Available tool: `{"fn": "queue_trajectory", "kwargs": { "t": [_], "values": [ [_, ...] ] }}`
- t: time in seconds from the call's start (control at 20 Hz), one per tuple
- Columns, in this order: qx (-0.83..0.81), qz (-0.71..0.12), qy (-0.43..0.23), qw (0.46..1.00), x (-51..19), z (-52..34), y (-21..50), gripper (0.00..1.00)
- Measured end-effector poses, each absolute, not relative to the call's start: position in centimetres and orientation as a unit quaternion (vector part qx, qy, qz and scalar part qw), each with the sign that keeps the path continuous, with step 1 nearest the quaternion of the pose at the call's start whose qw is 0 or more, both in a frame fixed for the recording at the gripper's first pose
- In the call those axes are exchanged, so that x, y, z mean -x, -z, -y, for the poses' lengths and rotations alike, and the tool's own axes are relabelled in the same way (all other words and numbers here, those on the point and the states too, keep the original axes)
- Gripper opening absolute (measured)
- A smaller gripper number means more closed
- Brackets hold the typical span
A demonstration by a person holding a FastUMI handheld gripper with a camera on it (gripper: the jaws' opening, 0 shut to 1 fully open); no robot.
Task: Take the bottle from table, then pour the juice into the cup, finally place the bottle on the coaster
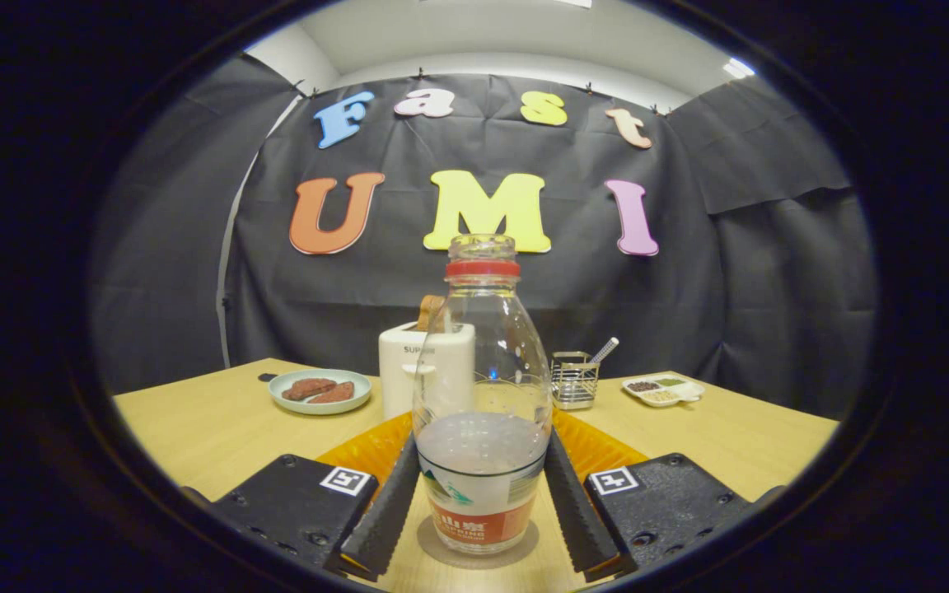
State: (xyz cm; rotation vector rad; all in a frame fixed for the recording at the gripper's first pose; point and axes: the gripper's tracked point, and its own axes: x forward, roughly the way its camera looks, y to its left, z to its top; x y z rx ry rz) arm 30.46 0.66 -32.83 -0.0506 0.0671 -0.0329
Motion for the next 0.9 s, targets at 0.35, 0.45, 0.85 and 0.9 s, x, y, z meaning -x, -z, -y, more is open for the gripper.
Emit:
{"fn": "queue_trajectory", "kwargs": {
  "t": [0.35,0.45,0.85,0.9],
  "values": [
    [0.012,-0.057,0.015,0.998,-30.6,-0.4,34.2,0.82],
    [0.012,-0.059,0.014,0.998,-30.5,-0.4,34.3,0.83],
    [-0.014,-0.051,-0.009,0.999,-29.7,-1.1,33.4,1.0],
    [-0.017,-0.05,-0.012,0.999,-29.6,-1.3,33.3,1.0]
  ]
}}
